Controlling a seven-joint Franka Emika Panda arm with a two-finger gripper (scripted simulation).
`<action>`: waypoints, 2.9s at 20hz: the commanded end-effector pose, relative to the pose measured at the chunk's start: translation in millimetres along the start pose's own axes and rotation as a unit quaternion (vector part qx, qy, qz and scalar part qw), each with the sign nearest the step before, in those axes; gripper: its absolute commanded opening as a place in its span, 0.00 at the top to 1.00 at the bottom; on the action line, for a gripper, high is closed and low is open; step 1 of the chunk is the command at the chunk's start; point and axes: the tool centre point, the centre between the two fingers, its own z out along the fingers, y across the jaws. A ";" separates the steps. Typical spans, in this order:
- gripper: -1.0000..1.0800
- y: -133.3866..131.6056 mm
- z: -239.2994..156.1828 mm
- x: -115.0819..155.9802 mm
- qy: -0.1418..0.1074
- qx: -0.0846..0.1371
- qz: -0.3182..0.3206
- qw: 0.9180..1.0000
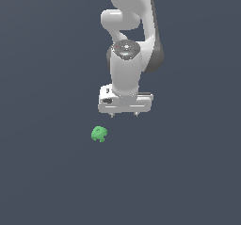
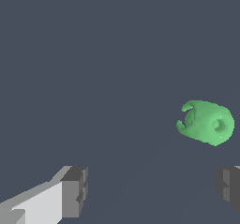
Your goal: Pick up the object and move it to a goal position.
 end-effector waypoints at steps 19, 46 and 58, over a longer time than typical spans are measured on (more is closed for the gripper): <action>0.04 8.0 -12.6 11.5 0.011 0.002 0.029 1.000; 0.04 123.6 91.0 15.4 -0.010 -0.004 0.164 0.986; 0.04 124.7 131.9 15.0 -0.010 -0.004 0.165 0.986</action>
